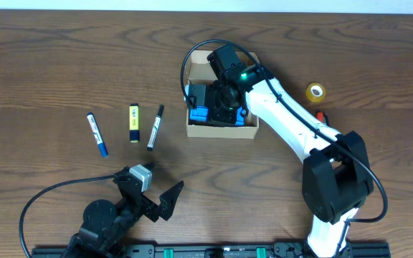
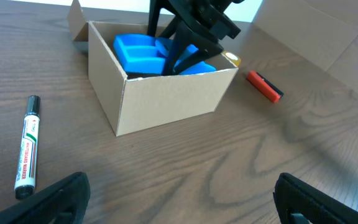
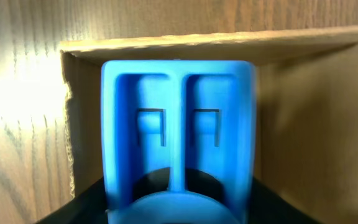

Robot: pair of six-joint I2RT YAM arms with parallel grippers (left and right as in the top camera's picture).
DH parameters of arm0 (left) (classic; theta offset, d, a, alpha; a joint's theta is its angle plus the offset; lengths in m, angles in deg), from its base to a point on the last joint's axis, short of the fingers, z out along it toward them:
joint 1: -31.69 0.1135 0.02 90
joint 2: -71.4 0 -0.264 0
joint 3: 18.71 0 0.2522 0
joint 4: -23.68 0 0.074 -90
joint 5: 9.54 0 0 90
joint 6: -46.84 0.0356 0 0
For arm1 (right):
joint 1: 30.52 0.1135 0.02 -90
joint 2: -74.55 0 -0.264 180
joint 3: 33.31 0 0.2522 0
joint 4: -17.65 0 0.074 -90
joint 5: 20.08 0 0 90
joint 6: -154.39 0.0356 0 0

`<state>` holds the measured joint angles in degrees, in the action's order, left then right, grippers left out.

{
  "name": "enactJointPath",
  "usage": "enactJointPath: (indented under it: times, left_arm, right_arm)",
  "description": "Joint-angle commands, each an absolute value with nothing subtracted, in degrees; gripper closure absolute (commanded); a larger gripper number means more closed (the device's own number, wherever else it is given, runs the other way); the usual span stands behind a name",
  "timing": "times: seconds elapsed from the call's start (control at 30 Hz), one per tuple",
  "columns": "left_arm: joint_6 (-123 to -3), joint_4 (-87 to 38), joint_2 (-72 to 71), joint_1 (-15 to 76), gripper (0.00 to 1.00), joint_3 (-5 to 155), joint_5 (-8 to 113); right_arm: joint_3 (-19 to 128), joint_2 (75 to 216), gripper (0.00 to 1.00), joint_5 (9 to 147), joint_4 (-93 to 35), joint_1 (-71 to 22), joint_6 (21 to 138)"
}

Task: Pack container
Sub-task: 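Lower the blue holder into the box and open the right gripper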

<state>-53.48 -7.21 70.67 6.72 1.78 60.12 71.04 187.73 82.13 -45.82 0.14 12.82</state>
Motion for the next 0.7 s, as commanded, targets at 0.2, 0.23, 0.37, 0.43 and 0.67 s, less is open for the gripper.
enactJointPath:
  times: [0.2,0.23,0.37,0.43,0.67]
  left_arm:
    - [-53.5,-7.3,71.1,6.4,0.05,0.4,60.8]
    - [-53.5,-7.3,71.1,6.4,0.05,0.4,60.8]
    - [-53.5,-7.3,71.1,6.4,0.05,0.4,60.8]
    - [-53.5,-7.3,71.1,6.4,0.05,0.4,60.8]
    - [-53.5,-7.3,71.1,6.4,0.05,0.4,60.8]
  right_arm:
    - [71.5,187.8,0.15,83.7,-46.1,-0.3,12.6]
    - [71.5,187.8,0.15,83.7,-46.1,-0.3,13.2]
    - [72.5,186.8,0.18,83.7,-46.0,-0.3,16.9]
    - [73.7,185.8,0.19,83.6,-46.1,-0.4,20.1]
    - [76.7,179.1,0.14,79.4,-46.1,-1.0,37.2]
